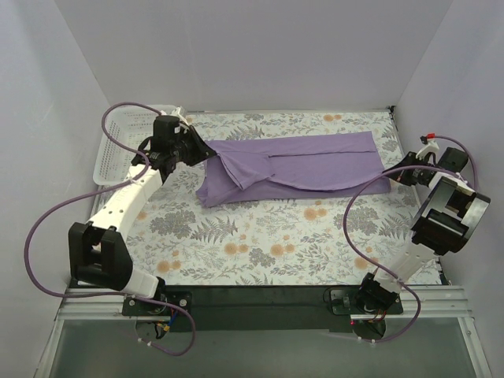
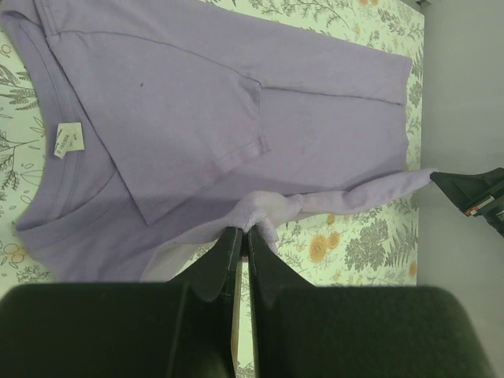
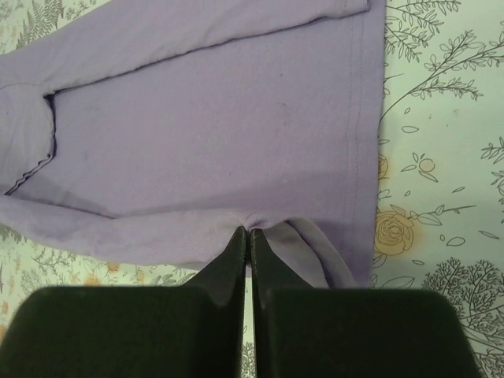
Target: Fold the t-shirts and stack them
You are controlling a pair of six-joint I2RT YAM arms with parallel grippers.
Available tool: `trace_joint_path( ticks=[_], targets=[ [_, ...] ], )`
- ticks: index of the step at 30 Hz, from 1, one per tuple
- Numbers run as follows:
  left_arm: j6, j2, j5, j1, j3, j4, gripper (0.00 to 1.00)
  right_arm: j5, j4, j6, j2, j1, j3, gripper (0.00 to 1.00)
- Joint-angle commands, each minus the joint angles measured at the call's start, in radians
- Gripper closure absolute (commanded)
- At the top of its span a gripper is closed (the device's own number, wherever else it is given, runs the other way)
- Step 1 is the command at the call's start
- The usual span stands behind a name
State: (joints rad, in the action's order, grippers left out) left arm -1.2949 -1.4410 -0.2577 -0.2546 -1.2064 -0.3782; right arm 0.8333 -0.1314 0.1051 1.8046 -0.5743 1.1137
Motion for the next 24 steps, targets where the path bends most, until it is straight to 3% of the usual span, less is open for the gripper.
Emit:
trace_joint_path(
  ticks=[1, 24],
  targets=[
    [0.029, -0.028, -0.052, 0.014, -0.054, 0.021, 1.0, -0.014, 0.059, -0.039, 0.028, 0.011, 0.055, 0.99],
    [0.065, -0.168, -0.094, 0.02, -0.177, 0.022, 1.0, -0.166, 0.159, -0.191, 0.087, 0.022, 0.07, 0.99]
  ],
)
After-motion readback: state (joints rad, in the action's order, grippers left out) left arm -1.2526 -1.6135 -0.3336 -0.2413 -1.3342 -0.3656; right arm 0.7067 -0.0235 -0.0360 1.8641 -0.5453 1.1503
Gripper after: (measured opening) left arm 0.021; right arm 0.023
